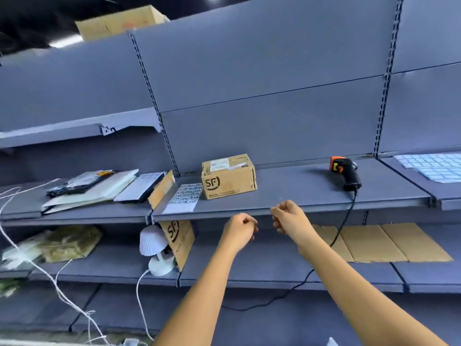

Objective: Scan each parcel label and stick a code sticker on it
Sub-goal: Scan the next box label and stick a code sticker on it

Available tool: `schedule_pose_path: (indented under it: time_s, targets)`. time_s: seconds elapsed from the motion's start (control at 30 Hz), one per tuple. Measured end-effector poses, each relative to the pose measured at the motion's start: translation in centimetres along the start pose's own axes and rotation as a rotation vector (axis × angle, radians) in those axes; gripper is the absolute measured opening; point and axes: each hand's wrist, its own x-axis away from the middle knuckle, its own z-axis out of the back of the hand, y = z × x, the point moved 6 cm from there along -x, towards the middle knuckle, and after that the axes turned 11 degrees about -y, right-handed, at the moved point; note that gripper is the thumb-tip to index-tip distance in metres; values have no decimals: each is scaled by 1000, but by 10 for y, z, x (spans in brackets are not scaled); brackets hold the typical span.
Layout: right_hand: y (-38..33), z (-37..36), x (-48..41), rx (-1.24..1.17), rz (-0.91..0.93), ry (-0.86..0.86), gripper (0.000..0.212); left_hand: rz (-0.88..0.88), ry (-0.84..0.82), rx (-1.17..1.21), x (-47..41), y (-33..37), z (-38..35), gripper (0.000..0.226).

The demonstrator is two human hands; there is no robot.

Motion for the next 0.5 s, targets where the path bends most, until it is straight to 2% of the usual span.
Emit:
schedule_pose_path:
  time_s: [0.13, 0.5]
  targets:
    - [-14, -7, -31, 18, 0, 4, 3, -9, 30, 20, -25, 2, 22, 24]
    - [-33, 7, -106, 87, 15, -64, 15, -37, 110, 13, -103, 31, 52, 18]
